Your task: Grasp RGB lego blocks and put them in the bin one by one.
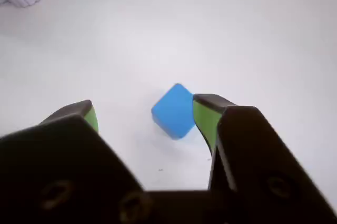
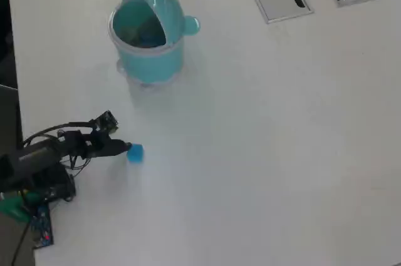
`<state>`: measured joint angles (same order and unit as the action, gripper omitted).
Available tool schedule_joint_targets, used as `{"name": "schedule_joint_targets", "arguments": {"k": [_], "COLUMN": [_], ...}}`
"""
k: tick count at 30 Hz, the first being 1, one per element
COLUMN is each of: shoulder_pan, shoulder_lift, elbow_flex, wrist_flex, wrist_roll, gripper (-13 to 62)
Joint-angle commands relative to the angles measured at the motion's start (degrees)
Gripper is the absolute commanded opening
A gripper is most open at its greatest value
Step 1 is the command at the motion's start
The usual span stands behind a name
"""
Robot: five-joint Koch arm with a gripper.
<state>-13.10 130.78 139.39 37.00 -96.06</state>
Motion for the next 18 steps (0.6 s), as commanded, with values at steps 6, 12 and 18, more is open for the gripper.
{"name": "schedule_joint_targets", "arguments": {"k": [6, 12, 18], "shoulder_pan": [1.4, 1.4, 0.7], "shoulder_lift": [-0.5, -3.8, -9.1], "elbow_flex": [0.8, 4.1, 6.7], "wrist_flex": [-0.2, -3.2, -11.3], "wrist_roll": [2.1, 2.2, 2.5], "gripper": [33.0, 33.0, 33.1]}}
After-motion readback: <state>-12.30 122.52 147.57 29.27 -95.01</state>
